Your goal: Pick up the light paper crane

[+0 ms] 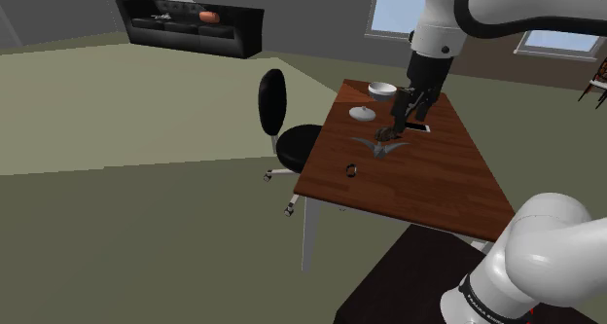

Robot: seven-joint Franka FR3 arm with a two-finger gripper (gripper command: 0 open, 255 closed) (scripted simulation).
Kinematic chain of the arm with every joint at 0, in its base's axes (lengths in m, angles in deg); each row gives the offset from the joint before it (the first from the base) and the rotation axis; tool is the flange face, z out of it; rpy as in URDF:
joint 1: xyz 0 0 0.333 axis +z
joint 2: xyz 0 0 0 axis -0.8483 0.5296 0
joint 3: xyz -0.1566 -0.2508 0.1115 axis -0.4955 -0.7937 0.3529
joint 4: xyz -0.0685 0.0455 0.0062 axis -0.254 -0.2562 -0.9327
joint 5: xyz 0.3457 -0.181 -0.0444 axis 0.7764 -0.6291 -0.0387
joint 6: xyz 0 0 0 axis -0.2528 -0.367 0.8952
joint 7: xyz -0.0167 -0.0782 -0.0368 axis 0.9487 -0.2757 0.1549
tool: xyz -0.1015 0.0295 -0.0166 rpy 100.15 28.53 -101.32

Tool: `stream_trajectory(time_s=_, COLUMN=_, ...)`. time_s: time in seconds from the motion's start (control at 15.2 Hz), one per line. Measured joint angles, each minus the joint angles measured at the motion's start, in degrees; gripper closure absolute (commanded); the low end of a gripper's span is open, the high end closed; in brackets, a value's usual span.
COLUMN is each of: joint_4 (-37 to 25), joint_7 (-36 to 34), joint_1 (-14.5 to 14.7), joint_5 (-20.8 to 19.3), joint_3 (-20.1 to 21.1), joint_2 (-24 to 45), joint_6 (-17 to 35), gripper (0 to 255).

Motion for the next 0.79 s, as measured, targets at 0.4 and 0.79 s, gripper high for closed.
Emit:
stream_trajectory(time_s=0.4, joint_4=4.1, joint_7=7.1, joint_1=-0.5, joint_5=-2.7, joint_3=-4.9, joint_2=0.7, joint_6=5.7, gripper=0)
stream_trajectory(time_s=0.79, joint_4=7.6, joint_7=18.2, joint_1=-1.2, joint_5=-6.4, joint_3=-13.0, joint_2=5.3, joint_6=15.5, gripper=0)
